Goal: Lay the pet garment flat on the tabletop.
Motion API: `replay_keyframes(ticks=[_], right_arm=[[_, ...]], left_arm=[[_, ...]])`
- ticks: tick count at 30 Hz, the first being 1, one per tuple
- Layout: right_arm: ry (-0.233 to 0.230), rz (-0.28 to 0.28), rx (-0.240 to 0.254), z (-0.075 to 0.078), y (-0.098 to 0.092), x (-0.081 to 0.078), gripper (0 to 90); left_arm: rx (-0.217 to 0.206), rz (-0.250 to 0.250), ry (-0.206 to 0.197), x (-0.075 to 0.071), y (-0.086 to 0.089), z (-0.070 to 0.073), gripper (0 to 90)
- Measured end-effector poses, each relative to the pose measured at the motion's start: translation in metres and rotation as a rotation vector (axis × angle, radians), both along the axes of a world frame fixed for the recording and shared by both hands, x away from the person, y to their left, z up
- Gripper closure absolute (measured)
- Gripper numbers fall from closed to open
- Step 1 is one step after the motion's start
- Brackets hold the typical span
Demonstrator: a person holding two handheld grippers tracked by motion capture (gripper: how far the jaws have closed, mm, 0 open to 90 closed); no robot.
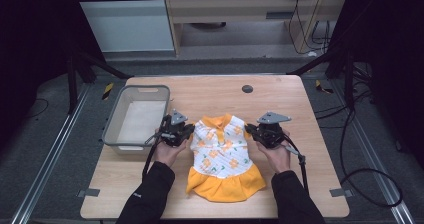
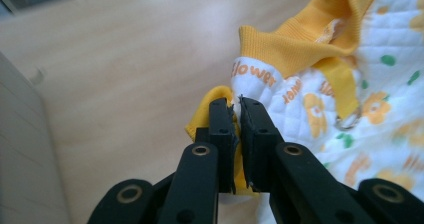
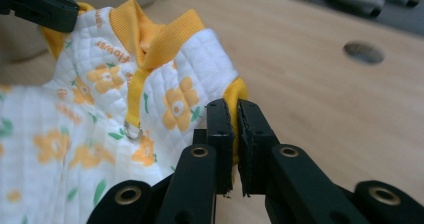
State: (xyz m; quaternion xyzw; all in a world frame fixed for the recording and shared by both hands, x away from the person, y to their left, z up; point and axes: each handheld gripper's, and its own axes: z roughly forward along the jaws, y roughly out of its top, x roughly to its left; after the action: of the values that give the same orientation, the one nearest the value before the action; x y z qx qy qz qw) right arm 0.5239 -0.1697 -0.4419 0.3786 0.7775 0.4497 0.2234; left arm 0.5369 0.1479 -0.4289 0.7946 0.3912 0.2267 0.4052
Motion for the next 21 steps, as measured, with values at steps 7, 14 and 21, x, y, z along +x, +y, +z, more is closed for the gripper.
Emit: replay_keyframes(ticks=[7,14,21], right_arm=[[-0.156,-0.163,0.014,0.024,0.004,0.021,82.6],[-0.146,-0.211,-0.054,0.023,0.011,0.033,65.8],[-0.144,-0.153,-0.059,0.033,0.004,0.015,59.5]], left_arm=[[-0.058,0.089,-0.112,0.027,-0.009,0.039,76.4],[-0.061,0.116,-0.102,0.034,-0.009,0.038,52.8],[-0.081,0.049,-0.094,0.010,0.001,0.041,48.0]])
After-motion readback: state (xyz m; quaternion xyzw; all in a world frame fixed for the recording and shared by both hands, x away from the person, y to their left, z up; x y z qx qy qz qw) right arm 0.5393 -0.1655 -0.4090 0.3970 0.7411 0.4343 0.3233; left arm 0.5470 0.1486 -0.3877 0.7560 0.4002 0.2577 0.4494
